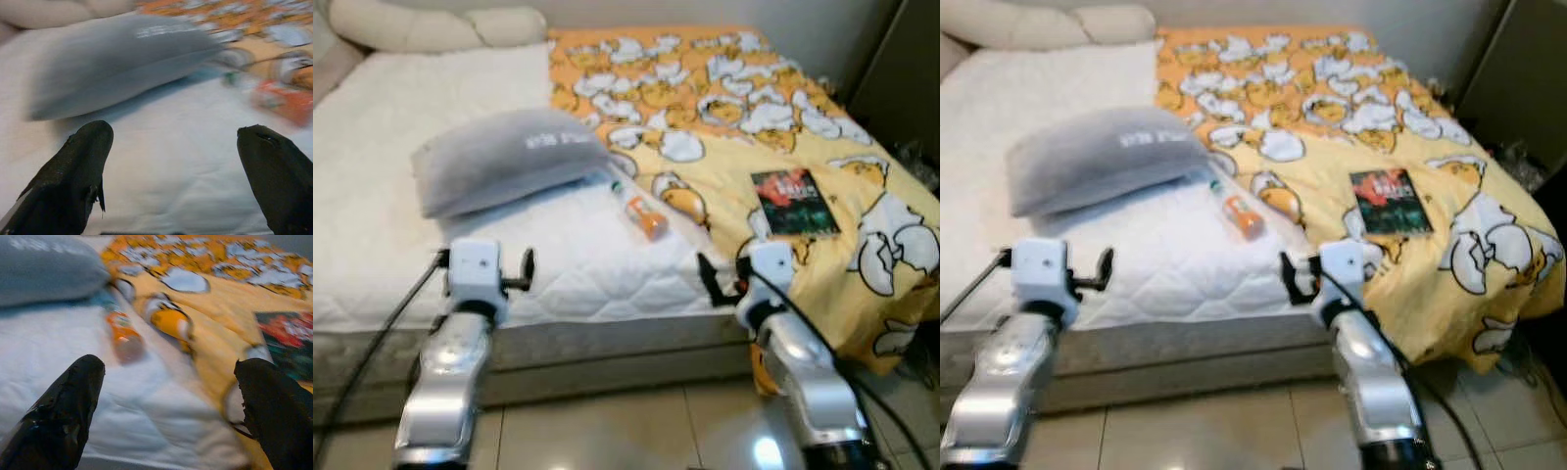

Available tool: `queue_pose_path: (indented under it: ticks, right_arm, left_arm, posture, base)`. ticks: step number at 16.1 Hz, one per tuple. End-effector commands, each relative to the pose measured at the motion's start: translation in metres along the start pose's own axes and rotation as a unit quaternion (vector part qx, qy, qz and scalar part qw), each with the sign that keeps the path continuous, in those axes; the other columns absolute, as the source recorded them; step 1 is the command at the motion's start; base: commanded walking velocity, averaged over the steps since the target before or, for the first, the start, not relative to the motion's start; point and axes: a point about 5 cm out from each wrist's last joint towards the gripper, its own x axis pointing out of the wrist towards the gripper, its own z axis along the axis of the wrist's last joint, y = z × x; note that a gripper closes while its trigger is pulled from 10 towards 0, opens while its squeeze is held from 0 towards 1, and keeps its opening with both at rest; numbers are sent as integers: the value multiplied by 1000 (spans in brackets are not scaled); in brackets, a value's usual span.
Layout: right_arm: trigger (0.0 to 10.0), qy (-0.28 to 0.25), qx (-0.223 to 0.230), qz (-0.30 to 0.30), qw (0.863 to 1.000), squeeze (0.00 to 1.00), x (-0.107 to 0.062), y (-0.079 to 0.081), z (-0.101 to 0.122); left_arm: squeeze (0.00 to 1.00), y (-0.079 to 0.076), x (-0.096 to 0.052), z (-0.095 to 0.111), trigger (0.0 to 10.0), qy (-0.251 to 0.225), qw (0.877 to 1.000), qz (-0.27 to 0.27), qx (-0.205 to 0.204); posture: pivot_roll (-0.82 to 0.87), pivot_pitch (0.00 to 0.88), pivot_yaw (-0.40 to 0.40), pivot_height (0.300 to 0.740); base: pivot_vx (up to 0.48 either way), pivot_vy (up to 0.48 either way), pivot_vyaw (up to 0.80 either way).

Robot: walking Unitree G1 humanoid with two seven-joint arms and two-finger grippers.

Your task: Clean up the room

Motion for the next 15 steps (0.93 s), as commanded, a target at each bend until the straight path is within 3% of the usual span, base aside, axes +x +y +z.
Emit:
queue_pose_path:
  ticks: [1, 15]
  right_arm:
    - [10000, -6, 5, -1, 1000, 0, 1, -1, 4]
    - [10000, 5, -7, -6, 1000, 0, 3, -5, 3]
  left_arm:
    - [0, 3, 0, 2, 10000, -5, 1000, 1, 7]
    - [0, -1, 2, 2, 10000, -6, 1000, -6, 2]
  posture:
    - [-18, 0, -5, 740]
    - [-29, 0, -1, 740]
  base:
    - [266, 0, 0]
    - [295, 0, 0]
